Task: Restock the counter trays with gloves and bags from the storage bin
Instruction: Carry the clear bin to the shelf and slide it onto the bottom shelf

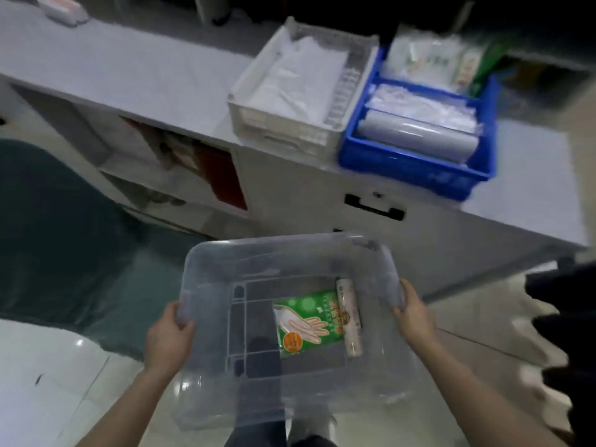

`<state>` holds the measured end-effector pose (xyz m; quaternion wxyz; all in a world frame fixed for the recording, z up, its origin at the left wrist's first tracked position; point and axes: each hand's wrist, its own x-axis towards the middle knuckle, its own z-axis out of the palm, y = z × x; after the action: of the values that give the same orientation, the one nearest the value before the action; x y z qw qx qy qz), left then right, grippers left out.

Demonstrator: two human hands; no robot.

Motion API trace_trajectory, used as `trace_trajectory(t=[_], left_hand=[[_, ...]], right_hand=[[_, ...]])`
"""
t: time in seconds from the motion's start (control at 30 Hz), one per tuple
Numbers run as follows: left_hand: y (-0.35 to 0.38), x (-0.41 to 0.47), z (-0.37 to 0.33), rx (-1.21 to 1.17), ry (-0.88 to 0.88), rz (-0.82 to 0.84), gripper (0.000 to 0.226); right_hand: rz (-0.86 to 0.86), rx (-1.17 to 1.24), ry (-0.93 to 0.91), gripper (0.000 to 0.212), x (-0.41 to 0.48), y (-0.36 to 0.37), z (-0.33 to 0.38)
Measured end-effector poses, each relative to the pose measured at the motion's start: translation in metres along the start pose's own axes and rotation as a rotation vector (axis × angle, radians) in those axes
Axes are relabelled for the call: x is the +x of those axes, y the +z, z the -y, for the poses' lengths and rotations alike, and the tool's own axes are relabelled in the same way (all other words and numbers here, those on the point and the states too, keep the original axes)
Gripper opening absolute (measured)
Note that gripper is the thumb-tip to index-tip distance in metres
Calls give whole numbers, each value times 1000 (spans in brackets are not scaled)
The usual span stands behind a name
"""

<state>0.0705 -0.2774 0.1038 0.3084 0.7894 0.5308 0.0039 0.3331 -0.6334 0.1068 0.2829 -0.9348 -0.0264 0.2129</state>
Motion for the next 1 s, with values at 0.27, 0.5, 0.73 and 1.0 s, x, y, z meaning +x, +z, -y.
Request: trace_trajectory(t=[0.27,0.5,0.73,1.0], left_hand=[[118,-80,-193,38,501,311,37],[221,-180,-346,46,772,571,40],[308,-268,-461,-45,844,810,38],[390,-320,-597,-74,928,800,38]], right_hand=[[-331,131,256,38,-78,-164,-196],[-503,56,543,50,-135,-292,-323],[-643,36,733,58,-142,-395,-415],[-739,104,811,51,-101,-484,-479]])
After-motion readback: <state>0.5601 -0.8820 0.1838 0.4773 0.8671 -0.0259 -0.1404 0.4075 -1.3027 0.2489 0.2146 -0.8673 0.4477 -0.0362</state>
